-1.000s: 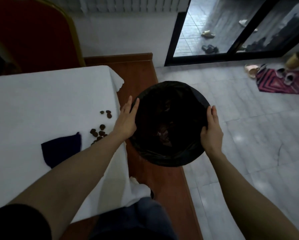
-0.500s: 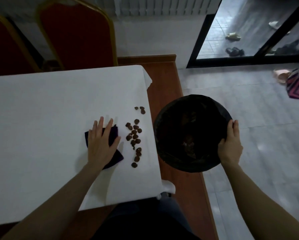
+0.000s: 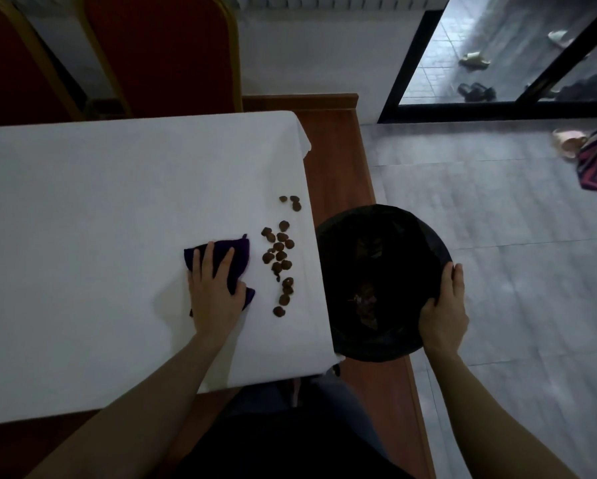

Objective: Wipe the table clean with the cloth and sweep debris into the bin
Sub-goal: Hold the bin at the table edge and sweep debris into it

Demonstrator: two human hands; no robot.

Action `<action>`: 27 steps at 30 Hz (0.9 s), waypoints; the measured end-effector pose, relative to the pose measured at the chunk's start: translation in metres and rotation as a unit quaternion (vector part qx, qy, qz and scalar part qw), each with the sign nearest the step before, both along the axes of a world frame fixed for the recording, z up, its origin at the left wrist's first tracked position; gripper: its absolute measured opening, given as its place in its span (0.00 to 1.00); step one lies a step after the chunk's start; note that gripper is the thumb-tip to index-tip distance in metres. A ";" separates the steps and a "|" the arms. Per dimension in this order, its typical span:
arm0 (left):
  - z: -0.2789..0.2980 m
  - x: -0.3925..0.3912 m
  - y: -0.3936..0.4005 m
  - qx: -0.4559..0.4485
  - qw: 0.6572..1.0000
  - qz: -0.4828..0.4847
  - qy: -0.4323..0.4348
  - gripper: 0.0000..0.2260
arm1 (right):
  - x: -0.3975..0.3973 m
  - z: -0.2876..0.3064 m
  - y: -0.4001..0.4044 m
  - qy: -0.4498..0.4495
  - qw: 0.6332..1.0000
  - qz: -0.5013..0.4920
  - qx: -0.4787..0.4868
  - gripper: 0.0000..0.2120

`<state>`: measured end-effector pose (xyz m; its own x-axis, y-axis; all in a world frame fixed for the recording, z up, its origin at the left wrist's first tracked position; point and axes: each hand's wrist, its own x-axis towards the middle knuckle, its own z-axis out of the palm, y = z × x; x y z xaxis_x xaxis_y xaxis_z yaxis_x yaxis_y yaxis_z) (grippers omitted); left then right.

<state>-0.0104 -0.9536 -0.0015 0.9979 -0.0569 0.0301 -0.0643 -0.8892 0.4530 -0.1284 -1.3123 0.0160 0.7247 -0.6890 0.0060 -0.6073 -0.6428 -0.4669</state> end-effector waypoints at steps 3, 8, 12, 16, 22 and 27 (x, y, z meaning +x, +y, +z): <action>-0.003 -0.009 -0.004 -0.020 1.000 -0.009 -0.017 0.25 | -0.003 0.000 -0.002 -0.001 1.000 0.019 0.002 0.37; -0.003 -0.031 -0.023 -0.032 0.999 0.010 -0.019 0.25 | -0.002 0.006 -0.004 0.012 0.999 0.032 0.015 0.36; -0.004 -0.050 -0.048 -0.037 0.999 0.032 -0.021 0.25 | -0.003 0.003 -0.007 0.006 0.999 0.047 0.021 0.37; -0.003 -0.060 -0.071 -0.032 0.998 0.046 -0.009 0.25 | -0.007 0.000 -0.009 0.005 0.998 0.058 0.019 0.36; 0.000 -0.068 -0.105 -0.032 0.998 0.047 0.007 0.26 | -0.014 -0.006 -0.010 0.004 0.997 0.068 0.026 0.37; 0.000 -0.071 -0.128 -0.031 0.999 0.028 0.012 0.26 | -0.018 -0.011 -0.013 -0.011 0.996 0.087 0.035 0.37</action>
